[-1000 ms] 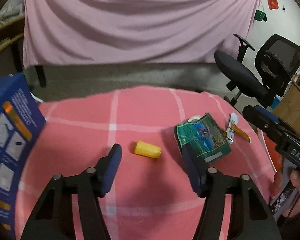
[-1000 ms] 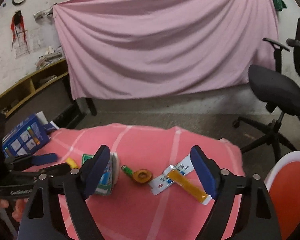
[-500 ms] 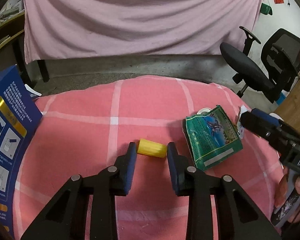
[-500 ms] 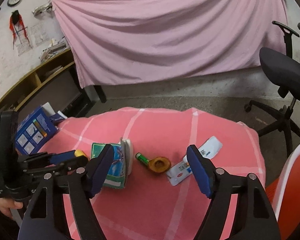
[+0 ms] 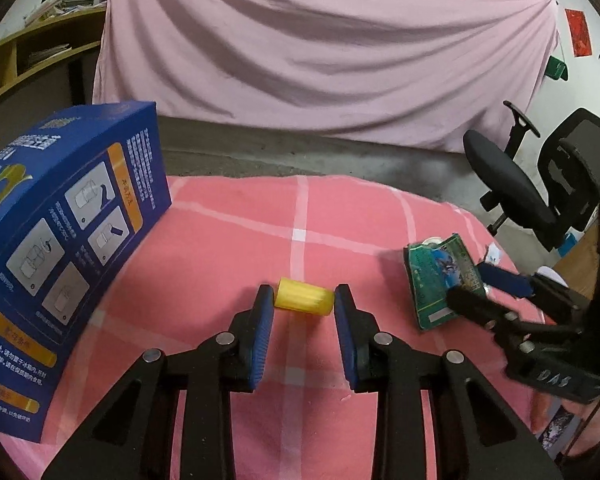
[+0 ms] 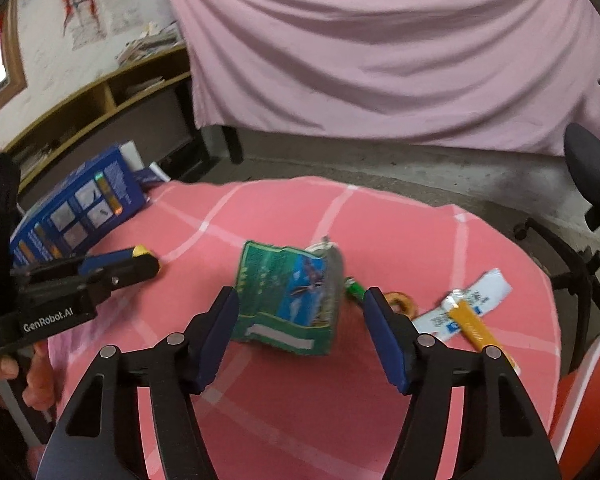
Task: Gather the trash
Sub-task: 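Close the left tool on the yellow cap while the right tool grasps the green wrapper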
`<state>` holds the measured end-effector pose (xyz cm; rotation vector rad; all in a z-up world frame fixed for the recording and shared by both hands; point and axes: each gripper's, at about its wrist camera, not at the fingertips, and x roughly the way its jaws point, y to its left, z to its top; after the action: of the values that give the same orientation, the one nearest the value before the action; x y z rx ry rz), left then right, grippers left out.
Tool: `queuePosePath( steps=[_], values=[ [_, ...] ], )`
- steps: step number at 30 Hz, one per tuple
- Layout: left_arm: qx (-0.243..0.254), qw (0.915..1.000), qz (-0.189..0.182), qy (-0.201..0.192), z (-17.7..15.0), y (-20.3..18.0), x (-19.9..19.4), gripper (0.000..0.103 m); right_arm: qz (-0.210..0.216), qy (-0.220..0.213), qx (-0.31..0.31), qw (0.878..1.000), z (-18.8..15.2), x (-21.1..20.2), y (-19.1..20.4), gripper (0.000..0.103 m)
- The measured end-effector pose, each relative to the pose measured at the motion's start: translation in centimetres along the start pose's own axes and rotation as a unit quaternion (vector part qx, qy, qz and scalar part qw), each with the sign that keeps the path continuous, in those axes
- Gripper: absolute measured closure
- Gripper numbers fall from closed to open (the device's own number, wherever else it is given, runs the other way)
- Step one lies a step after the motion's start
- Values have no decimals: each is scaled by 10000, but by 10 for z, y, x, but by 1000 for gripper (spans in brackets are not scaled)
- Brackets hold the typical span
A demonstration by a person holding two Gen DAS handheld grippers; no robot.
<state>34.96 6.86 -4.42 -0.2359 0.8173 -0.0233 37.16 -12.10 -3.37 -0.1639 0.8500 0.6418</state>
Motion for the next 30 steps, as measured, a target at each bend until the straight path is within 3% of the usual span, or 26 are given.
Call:
queuePosePath(
  steps=[5, 8, 14, 17, 30],
  values=[
    [155, 9998, 17, -111, -3, -9, -6, 77, -73, 237, -112, 9996, 0, 12, 5, 41],
    [191, 9998, 18, -61, -6, -9, -4, 77, -45, 402, -144, 9991, -1, 18, 6, 57],
    [188, 9998, -9, -24, -6, -14, -1, 77, -34, 380, -93, 9992, -3, 17, 4, 65],
    [247, 9997, -47, -75, -5, -15, -2, 77, -53, 342, -121, 9993, -4, 14, 5, 74],
    [558, 9974, -192, -413, -10, -21, -13, 77, -253, -167, -171, 9994, -8, -10, 8, 79]
  ],
)
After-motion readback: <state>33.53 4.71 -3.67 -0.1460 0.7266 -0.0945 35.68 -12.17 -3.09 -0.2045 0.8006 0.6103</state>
